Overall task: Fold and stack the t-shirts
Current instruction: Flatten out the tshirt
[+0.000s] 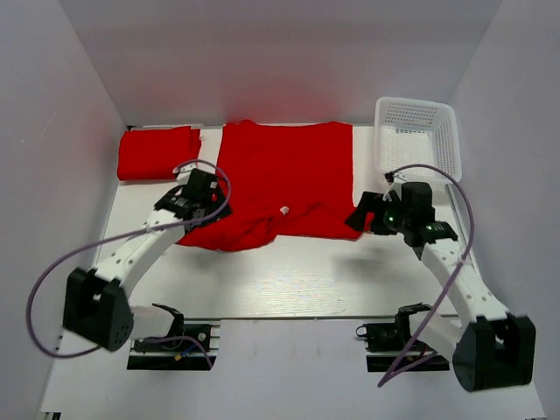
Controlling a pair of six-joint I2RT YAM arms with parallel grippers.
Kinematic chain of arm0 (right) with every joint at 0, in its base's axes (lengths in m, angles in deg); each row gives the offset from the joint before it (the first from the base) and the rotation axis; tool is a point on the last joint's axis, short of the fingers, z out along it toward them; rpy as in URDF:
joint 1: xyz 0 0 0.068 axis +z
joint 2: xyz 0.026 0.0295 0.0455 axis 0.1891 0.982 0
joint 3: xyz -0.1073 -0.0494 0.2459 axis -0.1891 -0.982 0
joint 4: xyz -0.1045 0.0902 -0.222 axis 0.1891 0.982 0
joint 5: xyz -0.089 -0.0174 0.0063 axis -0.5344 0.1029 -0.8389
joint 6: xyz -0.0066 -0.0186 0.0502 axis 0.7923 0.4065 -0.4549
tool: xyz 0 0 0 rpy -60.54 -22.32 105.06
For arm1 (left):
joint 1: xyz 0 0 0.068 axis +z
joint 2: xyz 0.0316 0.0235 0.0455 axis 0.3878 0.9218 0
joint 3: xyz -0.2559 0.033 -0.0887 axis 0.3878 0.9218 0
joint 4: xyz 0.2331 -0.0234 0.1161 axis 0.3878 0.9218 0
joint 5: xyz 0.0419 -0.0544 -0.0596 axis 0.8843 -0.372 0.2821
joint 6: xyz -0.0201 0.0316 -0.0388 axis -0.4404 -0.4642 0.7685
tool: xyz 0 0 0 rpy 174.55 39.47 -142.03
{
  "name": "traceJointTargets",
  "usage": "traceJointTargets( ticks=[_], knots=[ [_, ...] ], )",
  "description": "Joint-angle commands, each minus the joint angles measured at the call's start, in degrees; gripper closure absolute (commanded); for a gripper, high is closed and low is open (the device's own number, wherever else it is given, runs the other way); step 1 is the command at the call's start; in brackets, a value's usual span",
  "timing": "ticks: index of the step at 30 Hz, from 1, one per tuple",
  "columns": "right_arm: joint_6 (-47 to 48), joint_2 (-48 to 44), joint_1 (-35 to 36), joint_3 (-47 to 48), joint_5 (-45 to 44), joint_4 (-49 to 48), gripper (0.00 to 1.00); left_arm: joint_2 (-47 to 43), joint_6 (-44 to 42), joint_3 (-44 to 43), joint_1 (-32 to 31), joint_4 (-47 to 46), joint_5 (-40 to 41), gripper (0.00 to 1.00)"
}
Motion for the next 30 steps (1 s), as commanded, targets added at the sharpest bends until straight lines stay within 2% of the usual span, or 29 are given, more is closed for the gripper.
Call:
traceJointTargets(
  ticks=[1, 3, 4, 6, 7, 13, 19, 23, 26, 27, 30],
  knots=[
    [4.87, 8.87, 1.77, 6.15, 2.46, -2.87, 0.1, 9.32, -5.89, -6.14, -0.31, -8.88, -7.1, 0.0],
    [5.67, 12.06, 3.25, 8.18, 2.11, -3.84, 0.1, 16.5, -6.67, -7.73, -0.31, -10.89, -8.94, 0.0],
    [6.28, 19.3, 3.61, 11.59, 1.5, -3.85, 0.1, 18.9, -7.38, -9.57, -0.31, -10.9, -9.56, 0.0],
    [7.43, 23.22, 4.49, 15.38, 0.79, -4.02, 0.1, 23.73, -7.39, -11.69, -0.31, -10.9, -10.78, 0.0],
    [7.26, 29.07, 5.02, 19.31, -1.12, -3.16, 0.1, 28.19, -7.39, -13.52, -0.31, -10.9, -11.58, 0.0],
    [4.8, 40.02, 6.34, 22.96, -4.66, -2.35, 0.1, 40.88, -6.77, -18.36, 0.22, -8.98, -13.78, 0.0],
    [0.4, 39.94, 7.04, 12.78, -6.86, -6.57, 0.1, 46.16, -6.77, -22.06, 0.75, -8.96, -13.78, 0.0],
    [-0.48, 39.5, 8.97, 5.31, -1.52, -8.94, 0.1, 49.68, -8.52, -26.01, 1.88, -10.63, -13.78, 0.0],
    [-1.8, 37.22, 14.06, -1.46, 5.69, -13.33, 0.1, 54.06, -11.85, -31.89, 1.89, -12.74, -16.05, 0.0],
    [-2.84, 35.82, 19.99, -4.26, 8.15, -13.69, 0.1, 56.86, -14.91, -36.09, 1.89, -13.79, -16.07, 0.0],
    [-5.22, 33.01, 30.31, -4.47, 8.61, -15.01, 0.1, 61.53, -19.75, -45.84, 1.89, -13.8, -20.36, 0.0]
  ],
)
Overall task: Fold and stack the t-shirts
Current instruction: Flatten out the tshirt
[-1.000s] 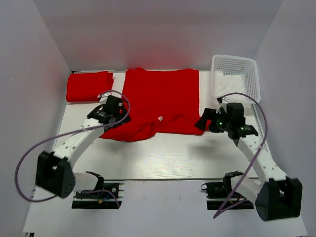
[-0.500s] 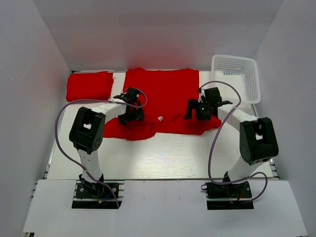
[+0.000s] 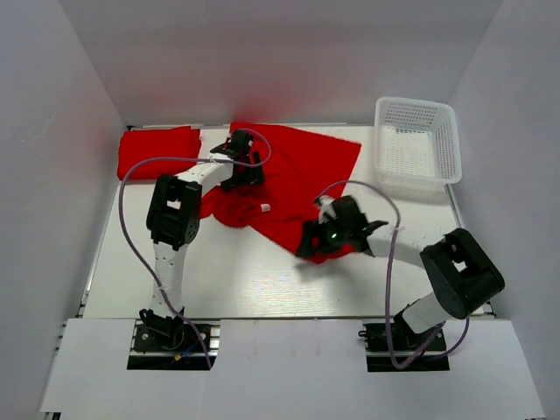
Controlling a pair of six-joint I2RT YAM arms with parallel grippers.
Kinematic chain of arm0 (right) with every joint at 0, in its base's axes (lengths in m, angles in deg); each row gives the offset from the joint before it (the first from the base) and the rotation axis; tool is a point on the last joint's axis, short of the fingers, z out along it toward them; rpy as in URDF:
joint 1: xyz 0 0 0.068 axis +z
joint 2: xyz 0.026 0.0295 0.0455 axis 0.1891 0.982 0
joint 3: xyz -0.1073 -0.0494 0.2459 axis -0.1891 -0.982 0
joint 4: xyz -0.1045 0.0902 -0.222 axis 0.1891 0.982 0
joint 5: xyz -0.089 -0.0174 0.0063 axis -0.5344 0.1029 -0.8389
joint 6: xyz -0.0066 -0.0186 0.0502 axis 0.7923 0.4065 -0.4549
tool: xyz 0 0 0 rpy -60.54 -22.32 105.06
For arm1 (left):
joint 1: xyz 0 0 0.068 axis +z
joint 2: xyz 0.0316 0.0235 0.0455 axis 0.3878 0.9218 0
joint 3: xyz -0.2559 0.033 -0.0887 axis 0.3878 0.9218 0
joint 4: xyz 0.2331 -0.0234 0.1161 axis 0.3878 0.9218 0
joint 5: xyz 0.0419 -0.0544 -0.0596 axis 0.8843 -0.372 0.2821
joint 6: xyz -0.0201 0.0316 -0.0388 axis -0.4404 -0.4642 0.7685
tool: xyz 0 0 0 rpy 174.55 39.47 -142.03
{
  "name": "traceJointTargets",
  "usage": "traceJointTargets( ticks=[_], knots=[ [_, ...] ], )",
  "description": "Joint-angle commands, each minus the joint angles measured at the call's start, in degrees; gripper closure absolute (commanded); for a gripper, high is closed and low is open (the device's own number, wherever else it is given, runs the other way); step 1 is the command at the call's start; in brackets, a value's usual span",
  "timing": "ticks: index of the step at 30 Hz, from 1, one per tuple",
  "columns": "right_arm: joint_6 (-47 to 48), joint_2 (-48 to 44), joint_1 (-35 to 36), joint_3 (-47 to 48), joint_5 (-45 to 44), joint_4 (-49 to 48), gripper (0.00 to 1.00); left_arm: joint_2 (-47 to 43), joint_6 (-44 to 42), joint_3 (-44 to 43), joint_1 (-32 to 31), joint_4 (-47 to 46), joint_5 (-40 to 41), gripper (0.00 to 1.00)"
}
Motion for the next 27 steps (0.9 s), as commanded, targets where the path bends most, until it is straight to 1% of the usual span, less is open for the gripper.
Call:
traceJointTargets(
  ticks=[1, 2, 3, 4, 5, 6, 7, 9, 10, 11, 13, 15, 16, 18, 19, 20, 21, 22, 23, 24, 25, 26, 27],
  knots=[
    [-3.28, 0.76, 16.6, -3.4, 8.69, 5.04, 0.1, 8.51, -6.51, -7.39, -0.38, -4.3, -10.03, 0.0],
    [-1.71, 1.02, 18.76, -2.87, 9.58, 4.15, 0.1, 9.41, -7.56, -9.23, -0.91, -4.91, -11.27, 0.0],
    [-0.48, 1.98, 20.96, 0.18, 11.94, 4.23, 0.1, 10.02, -9.48, -12.21, -0.92, -5.52, -12.23, 0.0],
    [1.01, 4.25, 26.11, 1.26, 14.57, 4.06, 0.1, 10.64, -10.11, -13.63, -0.92, -5.53, -14.94, 0.0],
    [4.68, 4.79, 27.56, 3.79, 16.16, 2.4, 0.1, 10.64, -11.16, -14.69, -1.44, -5.53, -17.06, 0.0],
    [5.59, 6.02, 29.05, 7.12, 16.96, 2.3, 0.1, 10.64, -11.96, -15.22, -1.44, -6.05, -18.38, 0.0],
    [6.9, 6.38, 31.85, 8.2, 17.67, 2.13, 0.1, 10.12, -11.97, -15.23, -1.44, -6.66, -18.4, 0.0],
    [8.67, 5.68, 32.58, 10.66, 16.63, 2.56, 0.1, 7.5, -13.01, -13.21, -1.44, -7.28, -16.82, 0.0],
    [9.81, 4.98, 32.75, 11.72, 15.49, 3.35, 0.1, 6.7, -14.06, -12.69, -1.44, -7.28, -13.77, 0.0],
    [10.69, 2.28, 32.41, 12.25, 11.91, 3.35, 0.1, 5.82, -15.03, -12.68, -1.44, -7.89, -12.7, 0.0],
    [10.87, 0.68, 32.49, 13.74, 9.16, 3.35, 0.1, 4.59, -16.44, -12.68, -1.44, -6.94, -9.36, 0.0],
    [9.83, -1.95, 31.7, 15.93, 3.11, 3.35, 0.1, 4.05, -16.45, -15.92, -1.44, -4.92, -8.56, 0.0],
    [9.64, -2.49, 31.53, 16.55, -2.92, 6.75, 0.1, 4.05, -16.45, -17.15, -1.44, -3.61, -7.6, 0.0],
    [8.07, -4.59, 30.56, 17.61, -14.26, 8.27, 0.1, 1.43, -17.15, -18.66, -1.44, -0.44, -5.75, 0.0],
    [7.36, -5.21, 30.3, 17.53, -16.75, 10.36, 0.1, -0.06, -17.15, -17.96, -1.44, -0.43, -4.52, 0.0],
    [6.4, -5.66, 29.25, 17.18, -18.52, 10.65, 0.1, -1.9, -16.37, -14.65, -1.44, -0.43, -3.9, 0.0],
    [5.87, -6.53, 27.94, 17.0, -23.76, 11.08, 0.1, -4.01, -15.75, -12.44, -1.44, -1.04, -3.11, 0.0],
    [4.3, -7.23, 26.53, 16.56, -24.94, 12.83, 0.1, -8.64, -14.96, -9.89, -1.44, -1.57, -1.19, 0.0],
    [3.67, -7.59, 25.91, 16.82, -25.65, 13.89, 0.1, -11.13, -14.08, -4.3, -1.44, -2.18, -0.47, 0.0],
    [3.06, -7.59, 23.38, 17.09, -27.48, 14.6, 0.1, -13.41, -13.38, -1.29, -1.44, -3.58, -0.47, 0.0],
    [1.4, -8.12, 22.48, 16.65, -28.46, 16.0, 0.1, -15.79, -12.41, 1.88, -1.44, -4.64, 0.49, 0.0],
    [1.03, -8.12, 21.6, 16.47, -29.95, 15.66, 0.1, -20.16, -11.36, 8.09, -1.44, -5.52, 0.5, 0.0],
    [0.51, -8.03, 20.72, 16.21, -30.57, 15.75, 0.1, -21.94, -9.7, 11.02, -1.44, -6.92, 1.02, 0.0]
  ],
)
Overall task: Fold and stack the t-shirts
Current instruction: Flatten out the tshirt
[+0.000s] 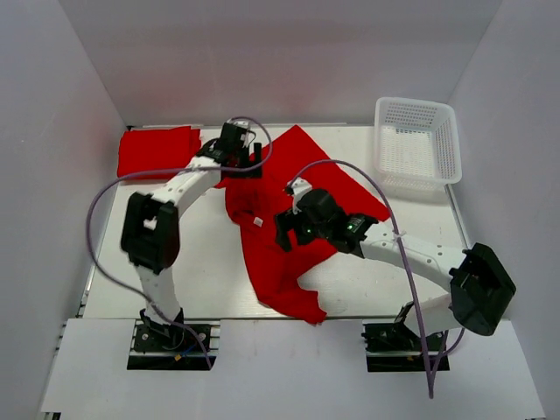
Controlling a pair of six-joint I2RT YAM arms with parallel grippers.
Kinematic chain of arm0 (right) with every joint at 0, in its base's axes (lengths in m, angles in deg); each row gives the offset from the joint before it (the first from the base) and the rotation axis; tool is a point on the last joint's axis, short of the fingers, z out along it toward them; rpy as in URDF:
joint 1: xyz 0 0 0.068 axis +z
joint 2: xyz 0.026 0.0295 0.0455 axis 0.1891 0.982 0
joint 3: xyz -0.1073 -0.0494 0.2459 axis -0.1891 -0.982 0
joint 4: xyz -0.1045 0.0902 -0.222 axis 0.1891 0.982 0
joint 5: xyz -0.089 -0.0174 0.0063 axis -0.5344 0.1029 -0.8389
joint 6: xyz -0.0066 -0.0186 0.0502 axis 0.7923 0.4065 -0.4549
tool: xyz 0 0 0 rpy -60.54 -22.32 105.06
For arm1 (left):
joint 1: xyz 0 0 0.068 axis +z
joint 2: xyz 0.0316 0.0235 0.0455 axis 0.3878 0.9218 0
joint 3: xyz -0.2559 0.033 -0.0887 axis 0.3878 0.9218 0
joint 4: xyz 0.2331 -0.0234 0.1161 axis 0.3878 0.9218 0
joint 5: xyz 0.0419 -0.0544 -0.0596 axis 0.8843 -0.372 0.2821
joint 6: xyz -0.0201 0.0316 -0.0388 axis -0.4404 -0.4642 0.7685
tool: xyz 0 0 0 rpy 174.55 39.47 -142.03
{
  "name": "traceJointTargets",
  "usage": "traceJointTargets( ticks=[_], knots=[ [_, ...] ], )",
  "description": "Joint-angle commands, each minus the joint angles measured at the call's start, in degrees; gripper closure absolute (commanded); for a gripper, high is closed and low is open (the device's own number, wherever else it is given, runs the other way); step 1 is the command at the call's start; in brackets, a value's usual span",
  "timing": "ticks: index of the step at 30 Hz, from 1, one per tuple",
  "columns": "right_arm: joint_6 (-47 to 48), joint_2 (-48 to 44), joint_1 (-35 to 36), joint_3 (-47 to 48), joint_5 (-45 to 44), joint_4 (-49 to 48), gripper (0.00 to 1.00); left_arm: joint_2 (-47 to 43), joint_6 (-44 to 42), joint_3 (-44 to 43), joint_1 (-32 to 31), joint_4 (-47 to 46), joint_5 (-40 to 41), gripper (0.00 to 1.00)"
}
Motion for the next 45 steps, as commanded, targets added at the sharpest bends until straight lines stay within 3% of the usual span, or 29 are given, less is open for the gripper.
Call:
traceJointTargets(
  ticks=[1, 4, 6, 16, 23, 29, 33, 35, 39, 45],
  knots=[
    [-3.35, 0.14, -5.63, 0.28, -9.07, 3.96, 0.1, -10.72, 4.54, 10.01, 0.11, -3.19, 3.23, 0.0],
    [-6.85, 4.08, -11.88, 1.67, -10.56, 4.58, 0.1, -12.67, 6.93, 18.89, 0.11, -5.92, 3.23, 0.0],
    [-4.85, 5.68, -14.87, 3.34, -8.47, 4.06, 0.1, -11.71, 7.63, 18.91, 0.63, -5.92, 3.23, 0.0],
    [-4.49, 17.54, -28.23, 4.49, -3.54, 2.12, 0.1, 8.32, 8.24, 0.75, 1.87, 1.97, 8.94, 0.0],
    [-7.65, 22.91, -34.84, 2.21, -0.55, 1.25, 0.1, 16.67, 8.77, -4.28, 4.42, 3.39, 7.89, 0.0],
    [-9.4, 19.14, -36.87, -6.02, -0.73, 1.42, 0.1, 23.61, 0.87, -18.5, 6.35, 0.14, 2.37, 0.0],
    [-11.25, 12.2, -36.69, -11.4, 3.04, 3.08, 0.1, 33.1, -2.74, -39.47, 6.35, 2.51, -2.82, 0.0],
    [-12.48, 8.26, -36.07, -15.08, 6.99, 2.22, 0.1, 36.18, -4.06, -42.77, 6.35, 1.21, -6.15, 0.0],
    [-11.09, 5.42, -36.42, -16.25, 8.6, 0.72, 0.1, 32.43, -4.59, -38.84, 6.35, -3.28, -10.12, 0.0],
    [-6.6, 5.42, -36.51, -7.21, 2.27, 3.88, 0.1, 22.85, -7.3, -34.88, 5.29, -2.5, -2.22, 0.0]
  ],
)
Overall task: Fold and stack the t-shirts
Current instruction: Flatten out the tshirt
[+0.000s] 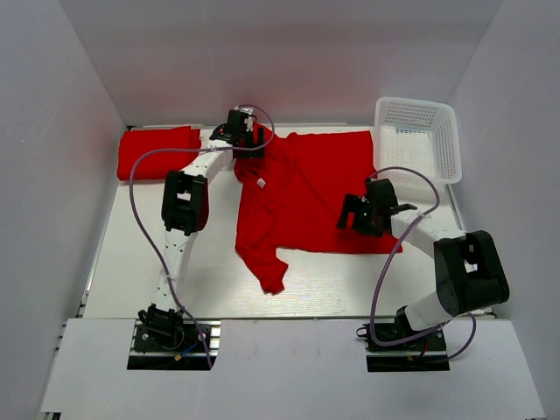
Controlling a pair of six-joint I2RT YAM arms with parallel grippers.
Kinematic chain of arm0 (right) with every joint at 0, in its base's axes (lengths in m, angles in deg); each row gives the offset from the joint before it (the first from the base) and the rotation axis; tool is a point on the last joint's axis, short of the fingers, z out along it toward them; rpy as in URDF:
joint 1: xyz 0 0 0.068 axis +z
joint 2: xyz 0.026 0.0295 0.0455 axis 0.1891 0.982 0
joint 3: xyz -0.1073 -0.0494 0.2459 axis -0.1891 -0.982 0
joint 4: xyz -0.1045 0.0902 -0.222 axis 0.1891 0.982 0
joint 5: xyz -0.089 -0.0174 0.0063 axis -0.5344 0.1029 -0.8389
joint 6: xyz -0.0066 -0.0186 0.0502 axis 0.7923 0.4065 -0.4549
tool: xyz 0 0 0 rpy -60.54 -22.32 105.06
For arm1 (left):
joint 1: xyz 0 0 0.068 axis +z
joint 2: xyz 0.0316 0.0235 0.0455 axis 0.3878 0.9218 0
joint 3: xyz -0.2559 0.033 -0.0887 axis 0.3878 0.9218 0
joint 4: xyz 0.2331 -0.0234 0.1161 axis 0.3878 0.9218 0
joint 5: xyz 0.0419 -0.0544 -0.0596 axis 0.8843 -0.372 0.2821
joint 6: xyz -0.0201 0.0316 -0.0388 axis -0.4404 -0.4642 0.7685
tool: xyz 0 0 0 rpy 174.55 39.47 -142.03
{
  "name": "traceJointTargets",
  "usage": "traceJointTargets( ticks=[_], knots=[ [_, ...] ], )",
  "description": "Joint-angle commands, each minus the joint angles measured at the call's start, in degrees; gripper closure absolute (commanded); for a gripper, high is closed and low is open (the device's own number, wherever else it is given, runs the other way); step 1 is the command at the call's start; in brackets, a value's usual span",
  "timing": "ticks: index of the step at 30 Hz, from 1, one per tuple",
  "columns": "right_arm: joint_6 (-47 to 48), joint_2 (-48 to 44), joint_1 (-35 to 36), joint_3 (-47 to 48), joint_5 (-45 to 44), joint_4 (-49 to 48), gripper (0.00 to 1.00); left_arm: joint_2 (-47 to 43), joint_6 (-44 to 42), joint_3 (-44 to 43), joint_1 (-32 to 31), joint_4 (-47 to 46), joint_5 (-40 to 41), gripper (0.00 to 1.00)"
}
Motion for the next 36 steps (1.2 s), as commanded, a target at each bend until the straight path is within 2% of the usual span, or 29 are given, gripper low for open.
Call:
traceJointTargets(
  ticks=[1, 5, 7, 10, 15, 22, 27, 32, 36],
  knots=[
    [1.93, 0.22, -0.14, 5.11, -5.05, 4.64, 0.1, -11.97, -3.33, 0.69, -0.76, 0.12, 2.96, 0.0],
    [2.01, 0.66, 0.03, 7.48, -6.21, 5.09, 0.1, -15.93, -3.86, -0.72, -1.29, 5.31, 1.39, 0.0],
    [1.84, 0.4, -0.14, 7.92, -7.7, 5.44, 0.1, -19.01, -3.34, 1.73, -1.81, 7.51, -1.14, 0.0],
    [1.57, 0.04, -0.06, 7.75, -10.07, 5.96, 0.1, -23.39, -1.06, 8.23, -3.04, 8.92, -3.96, 0.0],
    [1.4, -0.31, -0.4, 7.66, -11.84, 7.2, 0.1, -30.26, 3.42, 24.66, -7.96, 8.22, -5.38, 0.0],
    [2.1, 1.45, -0.67, 7.31, -11.05, 7.9, 0.1, -38.87, 14.39, 42.15, -13.94, 5.41, -0.47, 0.0],
    [2.19, 2.24, -1.11, 6.96, -11.22, 7.81, 0.1, -38.8, 17.75, 44.89, -15.26, 4.61, 2.52, 0.0],
    [2.27, 2.24, -1.28, 6.87, -10.7, 7.72, 0.1, -35.45, 20.21, 44.37, -16.49, 3.92, 3.06, 0.11],
    [2.63, 1.98, -1.46, 6.43, -10.78, 7.72, 0.1, -34.32, 21.01, 43.84, -16.49, 2.68, 3.06, 0.14]
  ],
)
